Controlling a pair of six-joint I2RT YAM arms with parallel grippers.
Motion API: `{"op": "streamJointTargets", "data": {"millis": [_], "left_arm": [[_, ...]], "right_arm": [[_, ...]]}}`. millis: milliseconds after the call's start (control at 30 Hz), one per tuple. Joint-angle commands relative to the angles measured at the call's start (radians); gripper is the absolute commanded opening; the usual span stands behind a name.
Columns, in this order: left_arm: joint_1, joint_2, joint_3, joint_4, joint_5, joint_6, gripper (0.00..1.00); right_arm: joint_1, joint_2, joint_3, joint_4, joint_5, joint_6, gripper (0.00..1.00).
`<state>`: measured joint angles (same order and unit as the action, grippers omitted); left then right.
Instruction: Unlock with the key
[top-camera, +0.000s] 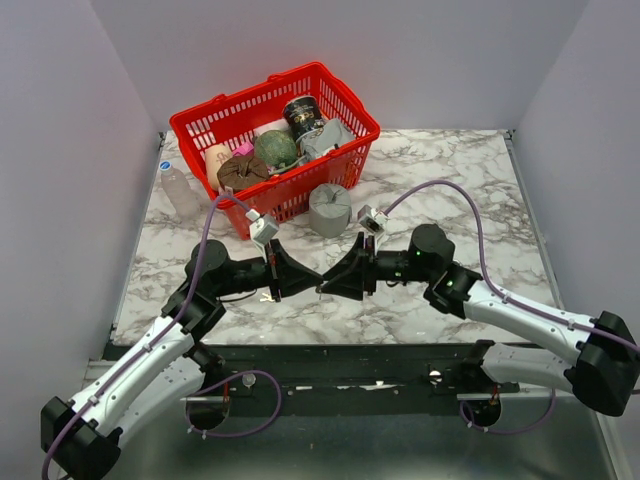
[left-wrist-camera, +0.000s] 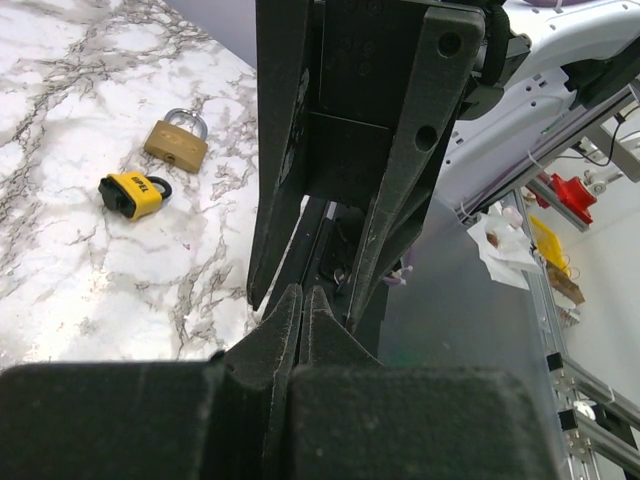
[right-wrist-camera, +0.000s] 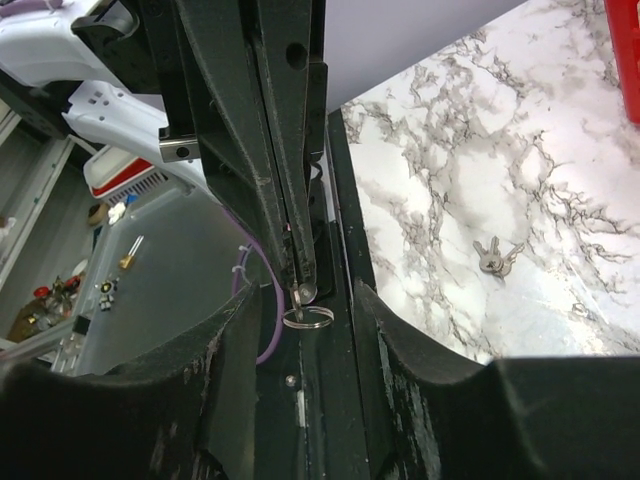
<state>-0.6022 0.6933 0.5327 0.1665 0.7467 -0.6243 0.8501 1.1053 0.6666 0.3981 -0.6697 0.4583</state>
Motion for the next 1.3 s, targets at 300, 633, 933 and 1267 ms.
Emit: {"op": "streamJointTargets", "data": {"millis": [300,633,933,1267], "left_arm": [[0.004,-0.023,0.082,-0.155,-0.105,0.132,0.00],[0.019,-0.026,0.110,-0.292,-0.225,0.239,0.00],[0.021,-0.015,0.101,-0.297,-0.185,0.241,0.00],[0.021,-0.029,0.102,-0.285,-0.176,0.232,0.00]], "right_arm": [[-0.009,-0.073,0.002,-0.168,0.227,-0.026,0.68],[-0.440,-0.226,-0.090,-0.547,0.553,0.065,0.85],[-0.756,0.016,0.016,-0.653,0.659,0.043,0.86],[-0.789,0.182,0.033,-0.719,0.757,0.049,0.85]]}}
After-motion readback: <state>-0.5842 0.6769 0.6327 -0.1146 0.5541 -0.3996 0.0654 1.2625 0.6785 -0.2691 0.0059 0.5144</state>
